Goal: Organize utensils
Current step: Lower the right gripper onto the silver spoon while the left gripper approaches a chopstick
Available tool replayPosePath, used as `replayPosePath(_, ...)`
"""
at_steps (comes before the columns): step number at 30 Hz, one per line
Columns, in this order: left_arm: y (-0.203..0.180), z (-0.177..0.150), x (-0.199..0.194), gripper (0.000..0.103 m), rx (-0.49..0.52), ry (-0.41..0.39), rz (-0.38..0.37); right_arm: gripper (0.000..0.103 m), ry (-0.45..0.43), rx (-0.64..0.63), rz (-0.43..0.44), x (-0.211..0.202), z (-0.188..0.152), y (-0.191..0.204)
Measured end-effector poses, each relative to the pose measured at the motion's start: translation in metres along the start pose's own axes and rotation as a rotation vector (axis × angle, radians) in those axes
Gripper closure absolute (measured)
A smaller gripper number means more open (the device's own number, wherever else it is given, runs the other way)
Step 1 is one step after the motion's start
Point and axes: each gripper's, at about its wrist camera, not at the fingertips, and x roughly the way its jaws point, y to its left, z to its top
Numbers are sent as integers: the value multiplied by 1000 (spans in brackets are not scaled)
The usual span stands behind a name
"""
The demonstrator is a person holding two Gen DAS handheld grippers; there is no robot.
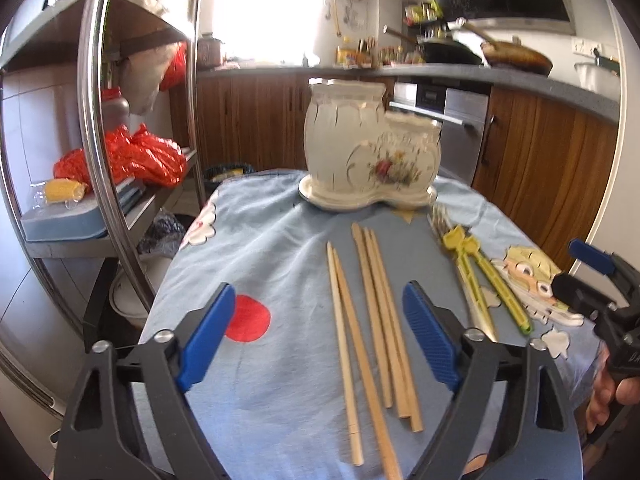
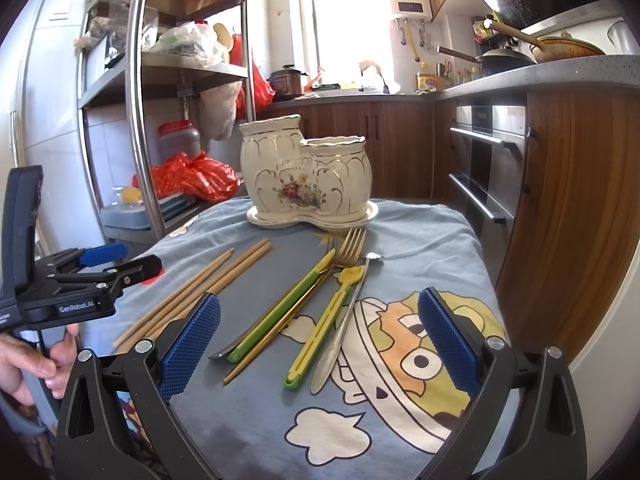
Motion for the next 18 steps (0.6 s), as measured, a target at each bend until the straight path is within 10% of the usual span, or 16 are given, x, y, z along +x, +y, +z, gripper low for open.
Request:
replayPosePath(7, 3, -3, 19, 46, 36, 109, 3, 9, 48, 23, 4, 9, 0, -6)
replayPosePath(18, 7, 3, 40, 62, 80, 240, -56, 48, 224, 73, 8, 42, 5, -20)
